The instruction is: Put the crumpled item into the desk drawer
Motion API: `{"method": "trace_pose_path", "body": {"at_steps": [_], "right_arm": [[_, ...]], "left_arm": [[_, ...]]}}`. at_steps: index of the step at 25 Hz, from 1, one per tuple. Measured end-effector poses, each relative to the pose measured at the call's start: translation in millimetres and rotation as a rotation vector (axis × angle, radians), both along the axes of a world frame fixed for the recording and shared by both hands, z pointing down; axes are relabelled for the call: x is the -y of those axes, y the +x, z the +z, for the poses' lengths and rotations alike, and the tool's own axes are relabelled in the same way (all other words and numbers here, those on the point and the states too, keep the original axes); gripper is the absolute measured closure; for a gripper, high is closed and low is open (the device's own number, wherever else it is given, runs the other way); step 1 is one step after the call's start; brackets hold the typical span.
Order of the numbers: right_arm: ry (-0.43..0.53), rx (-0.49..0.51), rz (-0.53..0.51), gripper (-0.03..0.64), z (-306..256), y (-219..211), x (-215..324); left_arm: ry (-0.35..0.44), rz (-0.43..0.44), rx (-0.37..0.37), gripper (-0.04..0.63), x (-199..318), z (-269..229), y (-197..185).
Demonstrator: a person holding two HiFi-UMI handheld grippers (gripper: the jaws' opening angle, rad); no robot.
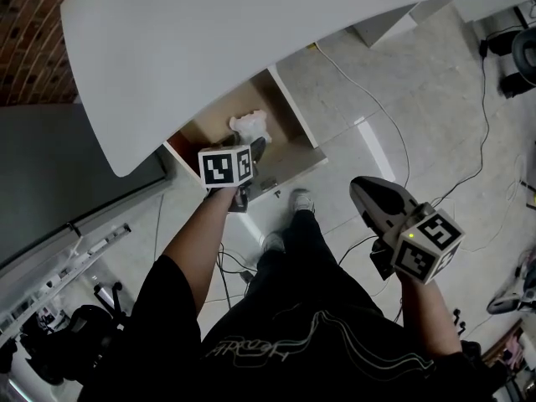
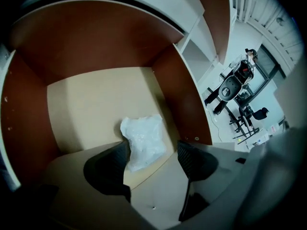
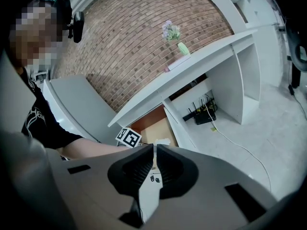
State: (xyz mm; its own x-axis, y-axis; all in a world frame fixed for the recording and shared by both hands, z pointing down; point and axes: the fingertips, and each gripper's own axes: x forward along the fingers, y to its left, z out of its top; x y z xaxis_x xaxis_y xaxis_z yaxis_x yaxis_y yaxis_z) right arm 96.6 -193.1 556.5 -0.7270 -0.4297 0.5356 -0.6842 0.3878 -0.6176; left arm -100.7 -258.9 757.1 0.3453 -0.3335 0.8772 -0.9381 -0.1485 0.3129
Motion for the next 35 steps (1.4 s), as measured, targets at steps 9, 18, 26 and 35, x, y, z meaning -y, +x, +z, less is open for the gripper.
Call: {"method": "trace_pose_path", "body": {"at_steps": [9,18,26,35], "right_arm": [[0.105,0.039,-0.029,0.568,-59,-25,-21],[0.273,0.051,-0.028,0.568,-159,-39,-64],[0.378,0.130,-0.018,0.569,-266,-71,-132],[0.602,0.102,-0.061,0.568,-359,-81,-200]], "left_arm": [[0.112,-0.032,-0.110,0.267,-30,-115,7],[0.263,0.067,-0.322,0.398,-95,-279,37],[0.415,0.173,-0.444,0.548,-177,-425,37],[0.632,0.413,-0.582,0.574,-264,-566,63]]}}
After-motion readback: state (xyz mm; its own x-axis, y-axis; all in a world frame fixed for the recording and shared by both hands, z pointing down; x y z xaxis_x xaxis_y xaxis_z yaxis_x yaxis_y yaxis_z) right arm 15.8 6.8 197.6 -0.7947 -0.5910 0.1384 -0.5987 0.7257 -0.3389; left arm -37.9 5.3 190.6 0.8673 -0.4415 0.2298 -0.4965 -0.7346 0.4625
